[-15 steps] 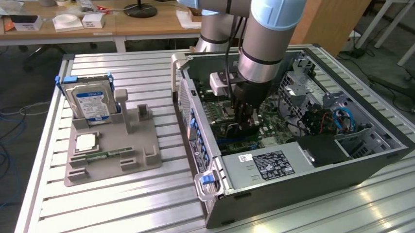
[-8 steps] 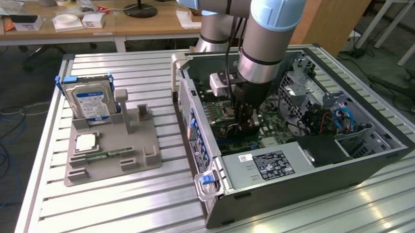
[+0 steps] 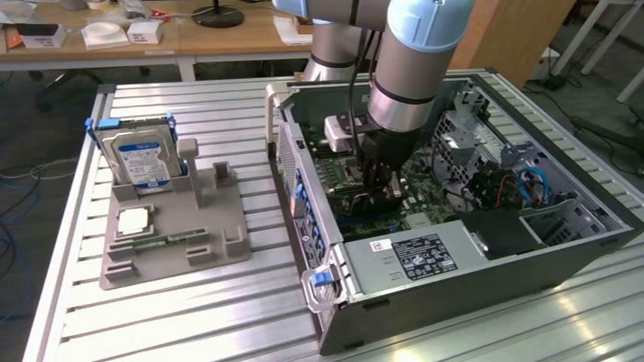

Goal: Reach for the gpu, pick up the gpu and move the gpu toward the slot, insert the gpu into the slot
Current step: 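Insert the gpu into the slot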

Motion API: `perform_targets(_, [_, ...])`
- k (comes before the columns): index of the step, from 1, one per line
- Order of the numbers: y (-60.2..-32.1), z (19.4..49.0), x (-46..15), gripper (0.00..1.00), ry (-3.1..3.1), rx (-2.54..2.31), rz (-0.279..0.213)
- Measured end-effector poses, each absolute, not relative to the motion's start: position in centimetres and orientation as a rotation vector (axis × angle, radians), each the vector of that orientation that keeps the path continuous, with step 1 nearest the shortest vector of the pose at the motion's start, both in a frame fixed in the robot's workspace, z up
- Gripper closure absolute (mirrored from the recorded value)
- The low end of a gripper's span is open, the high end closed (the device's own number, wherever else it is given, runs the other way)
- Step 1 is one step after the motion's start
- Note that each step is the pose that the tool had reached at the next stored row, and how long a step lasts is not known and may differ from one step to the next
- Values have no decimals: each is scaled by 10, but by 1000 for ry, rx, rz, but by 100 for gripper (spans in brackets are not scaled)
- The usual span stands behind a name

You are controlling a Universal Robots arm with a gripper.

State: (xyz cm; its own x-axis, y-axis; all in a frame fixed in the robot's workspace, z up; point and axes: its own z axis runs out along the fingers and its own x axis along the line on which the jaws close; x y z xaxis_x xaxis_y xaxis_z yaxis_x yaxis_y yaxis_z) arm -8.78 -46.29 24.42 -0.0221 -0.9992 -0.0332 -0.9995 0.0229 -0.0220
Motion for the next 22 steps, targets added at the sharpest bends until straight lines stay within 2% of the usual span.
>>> perform_targets(22, [-463,238,-88,74,2218,-2169,11])
